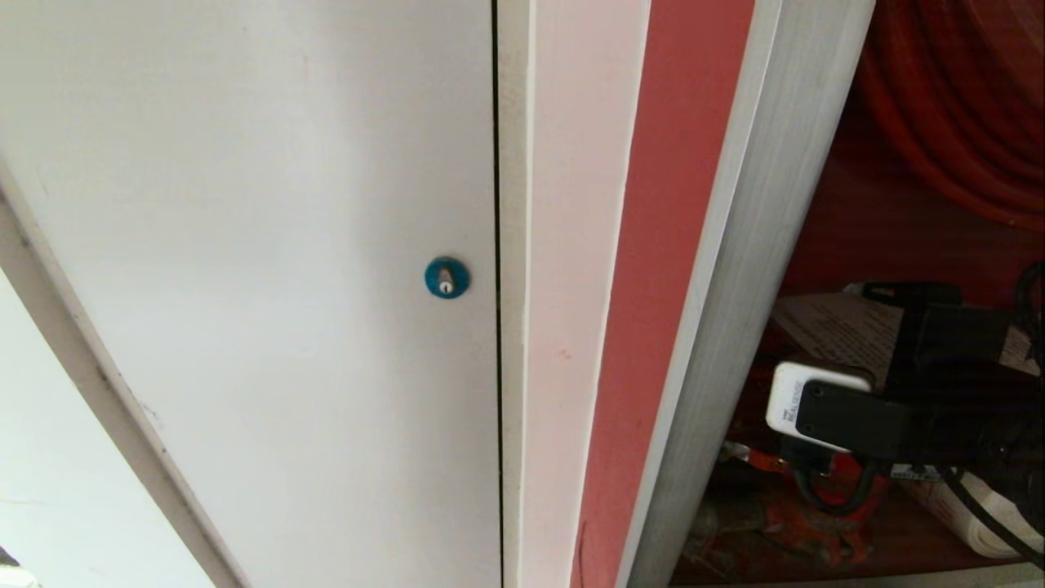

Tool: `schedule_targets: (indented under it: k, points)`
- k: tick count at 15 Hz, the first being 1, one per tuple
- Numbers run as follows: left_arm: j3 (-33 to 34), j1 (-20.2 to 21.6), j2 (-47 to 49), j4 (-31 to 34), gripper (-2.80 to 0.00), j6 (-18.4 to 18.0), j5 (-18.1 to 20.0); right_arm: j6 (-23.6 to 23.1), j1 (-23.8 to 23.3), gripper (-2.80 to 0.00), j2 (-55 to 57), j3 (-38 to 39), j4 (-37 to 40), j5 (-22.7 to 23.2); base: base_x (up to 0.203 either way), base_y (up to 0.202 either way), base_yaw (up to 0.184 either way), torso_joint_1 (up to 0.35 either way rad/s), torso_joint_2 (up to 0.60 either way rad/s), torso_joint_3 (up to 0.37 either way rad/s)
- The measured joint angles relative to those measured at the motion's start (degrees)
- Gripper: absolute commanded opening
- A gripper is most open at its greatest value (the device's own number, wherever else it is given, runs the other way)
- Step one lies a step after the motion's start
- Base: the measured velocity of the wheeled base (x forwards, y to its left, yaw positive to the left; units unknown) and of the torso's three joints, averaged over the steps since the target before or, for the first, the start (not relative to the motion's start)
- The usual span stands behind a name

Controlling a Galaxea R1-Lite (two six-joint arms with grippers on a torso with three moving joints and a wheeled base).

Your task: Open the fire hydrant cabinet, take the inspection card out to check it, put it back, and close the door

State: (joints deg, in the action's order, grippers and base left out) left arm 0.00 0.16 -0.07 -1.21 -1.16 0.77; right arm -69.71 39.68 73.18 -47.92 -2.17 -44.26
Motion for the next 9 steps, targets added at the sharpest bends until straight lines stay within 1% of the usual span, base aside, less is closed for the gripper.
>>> schedule_targets:
  k: [2,3,9]
  points:
    - [0.0,0.0,0.0,0.0,-2.80,0.0,0.0,0.0,-0.3,0.00,0.6,-0.2,-0.8,0.2,0.000,0.000,0.000,0.000,0.00,0.000]
    - [0.0,0.0,0.0,0.0,-2.80,0.0,0.0,0.0,-0.4,-2.80,1.0,-0.2,-1.5,0.3,0.000,0.000,0.000,0.000,0.00,0.000]
    - [0.0,0.0,0.0,0.0,-2.80,0.0,0.0,0.0,-1.0,-2.80,1.8,0.0,-1.9,0.3,0.000,0.000,0.000,0.000,0.00,0.000]
